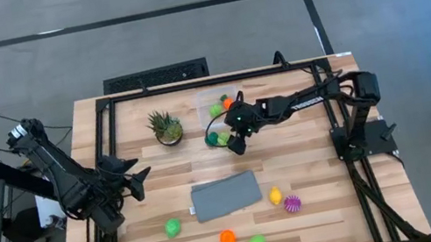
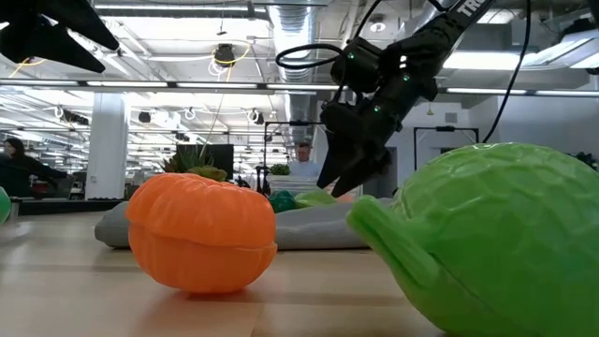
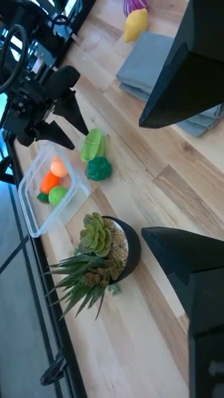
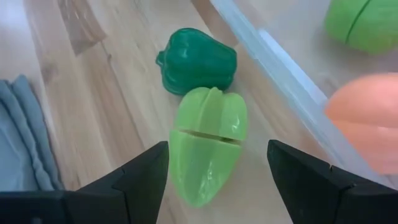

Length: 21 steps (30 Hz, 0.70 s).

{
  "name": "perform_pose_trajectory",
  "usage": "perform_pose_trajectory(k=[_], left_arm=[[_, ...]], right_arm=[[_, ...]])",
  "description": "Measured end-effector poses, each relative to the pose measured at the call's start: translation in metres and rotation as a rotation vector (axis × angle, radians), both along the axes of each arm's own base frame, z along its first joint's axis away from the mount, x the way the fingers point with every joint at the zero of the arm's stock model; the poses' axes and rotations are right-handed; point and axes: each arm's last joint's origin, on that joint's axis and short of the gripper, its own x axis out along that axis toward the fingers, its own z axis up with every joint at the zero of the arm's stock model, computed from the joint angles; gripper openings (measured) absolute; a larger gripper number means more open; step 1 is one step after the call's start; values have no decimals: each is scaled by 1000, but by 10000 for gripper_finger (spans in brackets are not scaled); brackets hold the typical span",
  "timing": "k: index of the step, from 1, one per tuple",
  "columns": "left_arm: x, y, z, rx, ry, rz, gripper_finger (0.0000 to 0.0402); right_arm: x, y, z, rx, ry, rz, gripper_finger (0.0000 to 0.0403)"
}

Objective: Pick and placing Produce into tupperware
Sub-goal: Put the starfruit into the bin

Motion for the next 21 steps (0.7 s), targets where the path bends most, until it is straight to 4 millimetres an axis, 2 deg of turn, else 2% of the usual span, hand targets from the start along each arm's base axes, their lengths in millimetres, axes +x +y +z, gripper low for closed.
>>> perform_pose_trajectory(k=[7,21], left_arm=[[0,0,0,3,-3,0,263],[0,0,0,6,-1,-2,263]], right_arm=[[1,8,0,-19,14,-1,297],[1,10,-1,7,12,-71,297]])
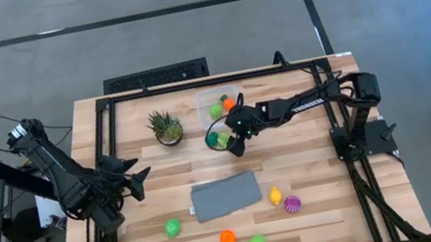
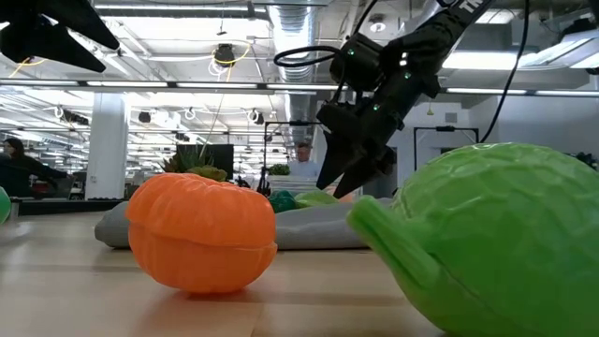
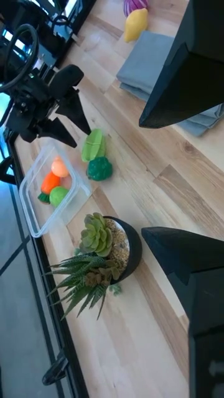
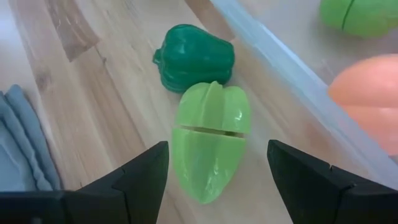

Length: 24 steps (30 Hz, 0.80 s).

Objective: Pick and placing Produce into tupperware
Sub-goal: Put the starfruit into the bin

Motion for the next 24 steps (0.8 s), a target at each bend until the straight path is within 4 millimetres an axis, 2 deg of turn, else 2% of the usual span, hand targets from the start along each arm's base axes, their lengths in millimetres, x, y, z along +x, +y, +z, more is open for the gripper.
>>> perform_pose_trajectory(k=[24], left_arm=[[0,0,0,-4,-2,0,263]], right_arm=[[1,3,-5,-10,24,-44,297]])
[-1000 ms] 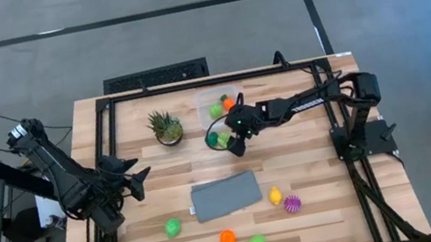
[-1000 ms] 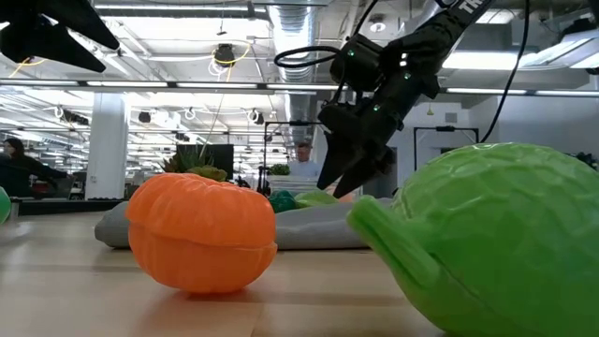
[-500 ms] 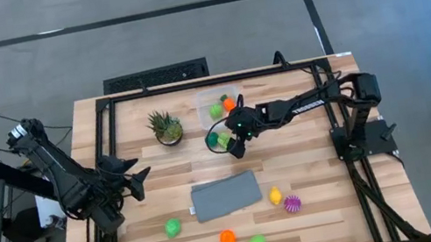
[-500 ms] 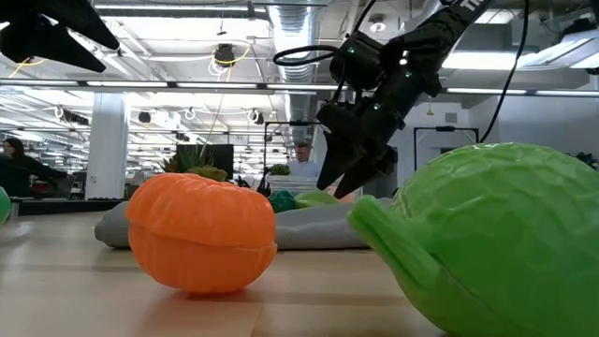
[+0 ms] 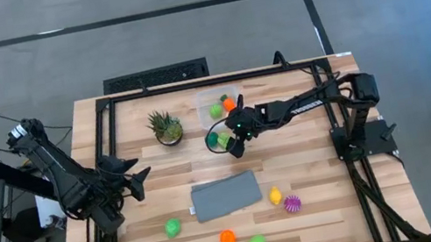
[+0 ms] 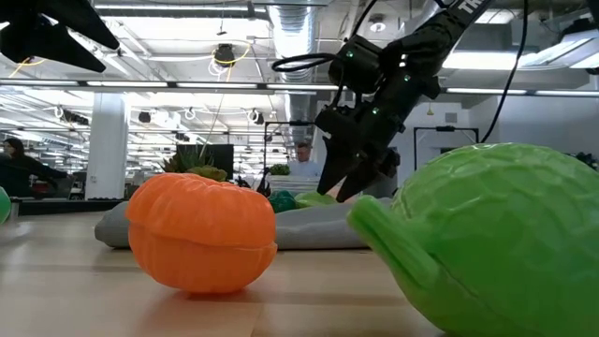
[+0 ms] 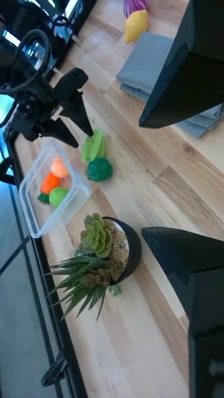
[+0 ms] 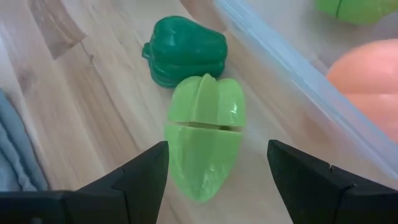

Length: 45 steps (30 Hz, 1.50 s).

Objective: Pick and placing Produce into tupperware
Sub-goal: Put the starfruit into the bin

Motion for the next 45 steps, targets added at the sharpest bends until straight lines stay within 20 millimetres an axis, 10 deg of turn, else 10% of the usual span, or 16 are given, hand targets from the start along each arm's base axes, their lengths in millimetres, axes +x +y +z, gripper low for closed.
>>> perform_pose_trajectory(k=[45], left_arm=[[2,-3,0,-19,-14,-10,263]], right_arm=[[0,11,-1,-29,22,-14,283]])
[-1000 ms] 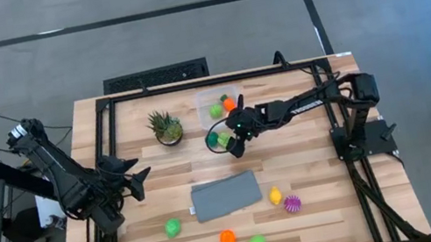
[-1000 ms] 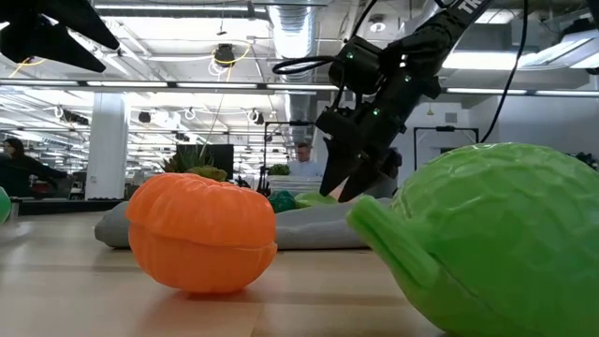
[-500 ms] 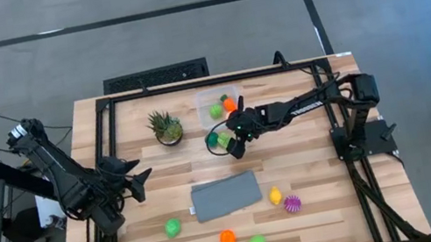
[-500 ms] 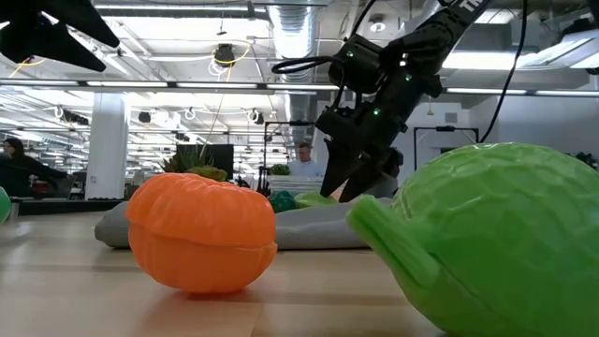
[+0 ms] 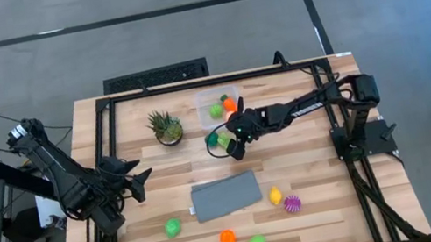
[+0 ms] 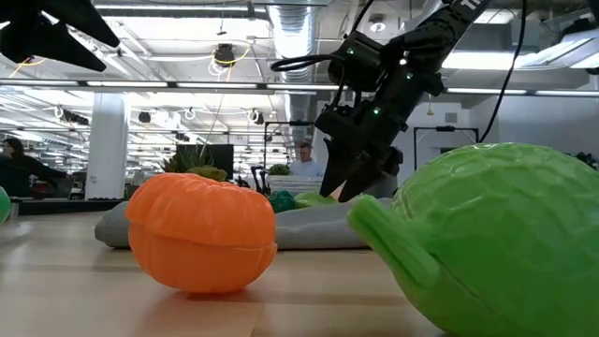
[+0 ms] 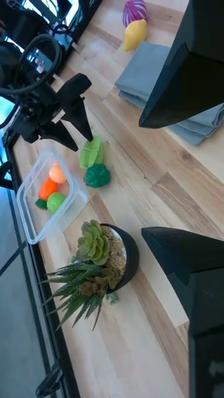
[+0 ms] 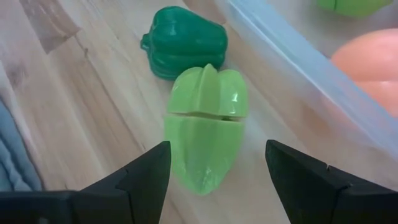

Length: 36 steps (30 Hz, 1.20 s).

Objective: Pick and placing Produce into tupperware
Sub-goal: Put the starfruit into the bin

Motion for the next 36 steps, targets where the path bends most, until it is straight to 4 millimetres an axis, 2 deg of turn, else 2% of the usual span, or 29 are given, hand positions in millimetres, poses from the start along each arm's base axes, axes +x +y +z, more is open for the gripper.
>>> perform_pose_trajectory(k=[10,17,21,29,36], left_arm=[[0,0,0,0,2,-2,263],[0,-1,0,-3,14,-9,263],[0,-1,0,3,19,-17,263],[0,-1,0,6,21,-18,263],[0,-1,0,6,22,-18,263]], right_arm=[[7,6,-17,24,64,-2,283],[14,8,-14,-5,57,0,270],[15,4,-11,-14,58,-1,236],[16,4,-9,-23,69,27,126],[15,5,-10,-5,91,42,101]])
